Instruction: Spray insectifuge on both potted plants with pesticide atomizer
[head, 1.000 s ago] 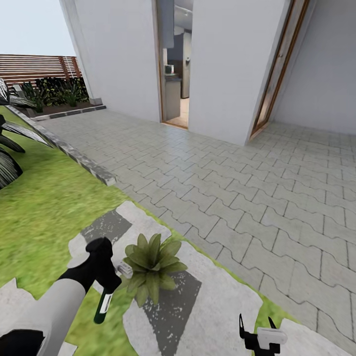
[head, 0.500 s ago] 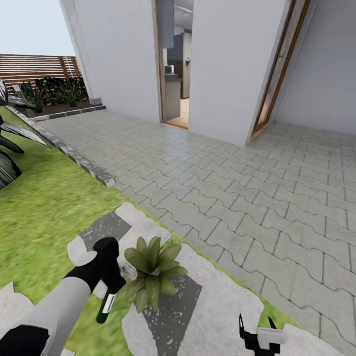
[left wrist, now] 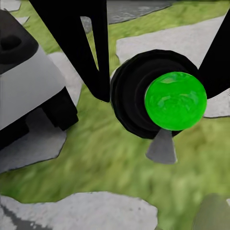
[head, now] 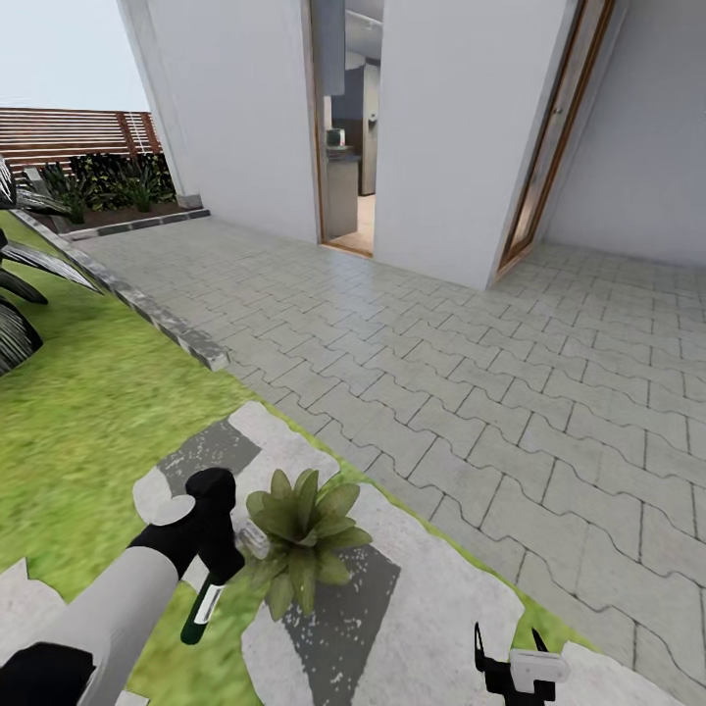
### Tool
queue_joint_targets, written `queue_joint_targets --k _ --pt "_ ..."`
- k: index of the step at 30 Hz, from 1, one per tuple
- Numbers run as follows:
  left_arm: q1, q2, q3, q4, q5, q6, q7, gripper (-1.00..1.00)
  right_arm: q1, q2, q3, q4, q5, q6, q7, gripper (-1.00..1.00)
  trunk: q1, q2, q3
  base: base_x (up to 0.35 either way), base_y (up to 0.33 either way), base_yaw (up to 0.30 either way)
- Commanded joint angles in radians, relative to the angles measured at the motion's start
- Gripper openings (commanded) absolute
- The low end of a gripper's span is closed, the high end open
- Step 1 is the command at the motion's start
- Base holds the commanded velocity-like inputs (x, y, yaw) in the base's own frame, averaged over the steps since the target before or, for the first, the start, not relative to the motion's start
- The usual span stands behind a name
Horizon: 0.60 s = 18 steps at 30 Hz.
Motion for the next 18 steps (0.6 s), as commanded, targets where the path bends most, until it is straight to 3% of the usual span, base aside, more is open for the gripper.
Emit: queue_joint_targets --k 1,7,9,12,18 --pt "0.001 0.004 -0.005 -0.001 -0.008 0.01 -0.011 -1.0 0.0 0.0 0.009 0.0 -0.002 -0.001 -0.007 1.0 0.0 0.0 -0.001 -0.027 0.0 0.0" --pt "-0.001 -0.006 -0.006 -0.001 -0.009 0.01 -0.011 -1.0 0.0 0.0 0.008 0.0 -0.002 -0.001 -0.006 1.0 0.0 0.0 -0.001 -0.121 0.0 0.0" --pt "-0.029 -0.029 -0.007 -0.002 -0.014 0.011 -0.011 -1.0 0.0 0.0 0.009 0.0 -0.002 -0.001 -0.006 1.0 0.0 0.0 -0.001 -0.012 0.0 0.0" --pt "-0.08 -0.04 -0.006 0.0 -0.033 0.012 -0.011 -1.0 0.0 0.0 0.009 0.0 -0.002 0.0 -0.006 1.0 0.0 0.0 -0.001 -0.003 0.0 0.0" --pt "-0.098 -0.025 -0.007 0.009 -0.04 0.011 -0.011 -1.0 0.0 0.0 0.009 0.0 -0.002 0.002 -0.005 1.0 0.0 0.0 -0.001 0.0 0.0 0.0"
